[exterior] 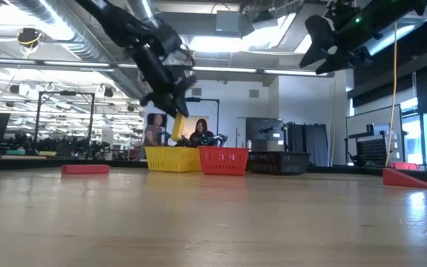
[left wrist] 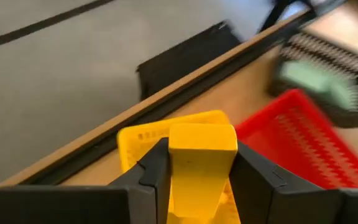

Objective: Sort & place blocks by color
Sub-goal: Put the yellow block into the yellow bin

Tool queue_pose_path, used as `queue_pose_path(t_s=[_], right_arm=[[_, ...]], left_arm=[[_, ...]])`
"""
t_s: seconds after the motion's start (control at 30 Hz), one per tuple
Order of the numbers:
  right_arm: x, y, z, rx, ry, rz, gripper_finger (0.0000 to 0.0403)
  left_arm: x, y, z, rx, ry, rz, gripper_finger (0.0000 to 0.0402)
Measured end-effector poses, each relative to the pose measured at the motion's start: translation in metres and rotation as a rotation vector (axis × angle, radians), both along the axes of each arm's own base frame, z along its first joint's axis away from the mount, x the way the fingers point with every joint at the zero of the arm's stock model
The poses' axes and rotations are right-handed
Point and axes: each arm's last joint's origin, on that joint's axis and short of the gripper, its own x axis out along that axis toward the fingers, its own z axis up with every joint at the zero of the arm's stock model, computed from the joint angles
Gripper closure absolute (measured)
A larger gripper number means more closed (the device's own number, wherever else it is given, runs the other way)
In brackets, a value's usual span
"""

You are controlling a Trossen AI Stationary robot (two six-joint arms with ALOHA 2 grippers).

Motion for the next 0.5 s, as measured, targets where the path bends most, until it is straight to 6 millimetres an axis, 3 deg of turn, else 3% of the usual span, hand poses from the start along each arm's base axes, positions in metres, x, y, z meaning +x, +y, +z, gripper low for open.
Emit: queue_pose_path(t_s=[0.17,0.5], right_arm=[[0.003,0.0,-0.004,0.011,0.015,0.006,0.0132],[0.004,0.0,-0.005,0.091,-0.09,-0.034,0.0132]], left_arm=[[0.015,0.015,-0.016,-0.089,0.104,-0.006,0.0285],[0.024,0.02,-0.039,-0.13,0.167,-0.042,0.0285]])
